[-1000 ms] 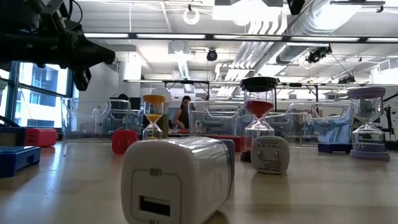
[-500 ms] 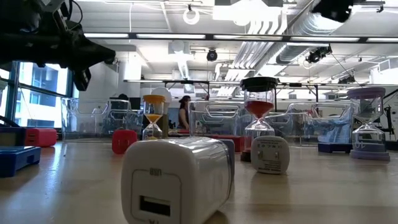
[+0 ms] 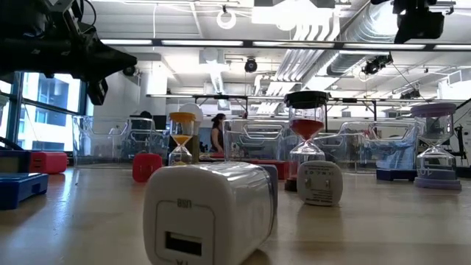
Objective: Pick & Place Office items
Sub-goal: Put the top violet hourglass into the middle transparent bin
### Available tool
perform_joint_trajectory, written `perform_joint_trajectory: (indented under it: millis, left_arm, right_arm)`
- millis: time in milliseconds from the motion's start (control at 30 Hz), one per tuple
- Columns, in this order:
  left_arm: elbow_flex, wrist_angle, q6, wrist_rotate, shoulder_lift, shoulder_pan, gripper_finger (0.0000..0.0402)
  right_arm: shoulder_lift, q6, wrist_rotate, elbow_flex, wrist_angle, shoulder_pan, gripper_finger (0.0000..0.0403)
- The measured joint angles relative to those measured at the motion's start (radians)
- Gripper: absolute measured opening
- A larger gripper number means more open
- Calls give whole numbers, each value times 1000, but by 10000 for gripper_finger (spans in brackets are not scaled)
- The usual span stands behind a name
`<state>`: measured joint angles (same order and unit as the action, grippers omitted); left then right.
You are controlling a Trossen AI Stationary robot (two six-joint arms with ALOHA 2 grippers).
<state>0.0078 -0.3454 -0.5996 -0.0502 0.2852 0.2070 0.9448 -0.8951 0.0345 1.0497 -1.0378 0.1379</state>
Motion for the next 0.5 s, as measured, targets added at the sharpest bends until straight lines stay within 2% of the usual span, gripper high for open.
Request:
perform_joint_trajectory:
  millis: [233,500]
  left_arm:
    - [0,0,-1,0,0,0,1]
    - [0,0,-3,0,0,0,1]
  right_arm:
    - [28,-1,-3,0,1,0,238]
    - [29,-122,14,0,1,0,238]
